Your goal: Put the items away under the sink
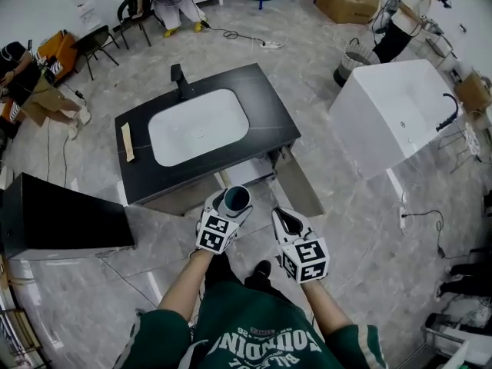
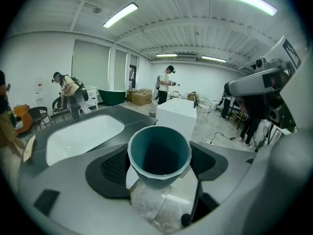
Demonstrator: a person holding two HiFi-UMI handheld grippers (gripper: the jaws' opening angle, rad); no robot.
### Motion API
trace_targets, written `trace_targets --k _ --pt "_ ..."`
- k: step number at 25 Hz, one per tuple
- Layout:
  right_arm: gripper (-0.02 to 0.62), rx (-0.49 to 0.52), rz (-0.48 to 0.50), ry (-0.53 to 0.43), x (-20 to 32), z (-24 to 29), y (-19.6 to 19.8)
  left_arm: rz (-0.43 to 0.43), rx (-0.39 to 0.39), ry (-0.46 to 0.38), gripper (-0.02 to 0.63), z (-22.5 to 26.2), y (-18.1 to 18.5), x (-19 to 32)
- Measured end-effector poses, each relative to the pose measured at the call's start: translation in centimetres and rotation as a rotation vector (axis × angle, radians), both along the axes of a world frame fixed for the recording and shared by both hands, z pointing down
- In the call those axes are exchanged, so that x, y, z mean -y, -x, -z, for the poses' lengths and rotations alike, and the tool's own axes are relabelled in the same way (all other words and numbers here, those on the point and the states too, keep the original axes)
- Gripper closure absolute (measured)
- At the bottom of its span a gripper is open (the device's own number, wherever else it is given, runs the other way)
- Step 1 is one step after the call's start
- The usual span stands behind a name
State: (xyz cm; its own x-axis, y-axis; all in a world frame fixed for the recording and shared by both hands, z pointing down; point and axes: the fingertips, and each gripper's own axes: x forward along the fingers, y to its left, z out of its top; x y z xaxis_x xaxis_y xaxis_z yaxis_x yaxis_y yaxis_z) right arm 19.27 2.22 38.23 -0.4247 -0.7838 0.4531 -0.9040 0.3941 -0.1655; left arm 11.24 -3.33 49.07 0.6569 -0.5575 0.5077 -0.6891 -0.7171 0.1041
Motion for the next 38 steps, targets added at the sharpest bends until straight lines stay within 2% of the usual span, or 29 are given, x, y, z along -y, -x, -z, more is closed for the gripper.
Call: trace_targets --k 4,7,11,14,23,30,35,38 --pt "0.552 0.031 0.005 0.028 -1.7 -1.4 -2.0 -0.001 0.038 0.031 0.224 -1.9 -2.0 -2.3" --pt "0.552 0.031 -0.017 0.048 -1.4 -2.5 -3.7 -0.005 0.033 0.044 0.224 -3.3 -3.4 -2.3" --pt "0.552 -0.013 -0.009 0.052 0.9 -5.4 -5.0 -0.036 0.039 0.054 0.224 -6.2 -5.1 -1.0" --pt "0.552 -0.017 -0.003 0.047 3.5 -8.7 -5.4 -0.056 0.052 0.059 0.224 -10.1 -5.8 1.0" --pt "0.552 -0.016 0.004 0.015 10.5 -21.4 -6.3 -0.029 0.025 0.021 0.224 -23.8 -6.8 9.2" --pt "0.552 0.005 -0.03 -0.032 15.1 -33.7 -7.3 -0.043 0.041 -0.015 0.226 -34.5 -8.3 14.2" --pt "0.552 0.051 -0.007 -0.011 18.1 -41.3 -8.2 0.024 -0.011 -0.037 0.227 -41.2 -8.4 18.1" --pt "0.552 0.051 -0.005 -0.024 19.8 -45.3 -8.0 0.071 -0.009 -0.054 0.225 -45.2 -7.8 20.4"
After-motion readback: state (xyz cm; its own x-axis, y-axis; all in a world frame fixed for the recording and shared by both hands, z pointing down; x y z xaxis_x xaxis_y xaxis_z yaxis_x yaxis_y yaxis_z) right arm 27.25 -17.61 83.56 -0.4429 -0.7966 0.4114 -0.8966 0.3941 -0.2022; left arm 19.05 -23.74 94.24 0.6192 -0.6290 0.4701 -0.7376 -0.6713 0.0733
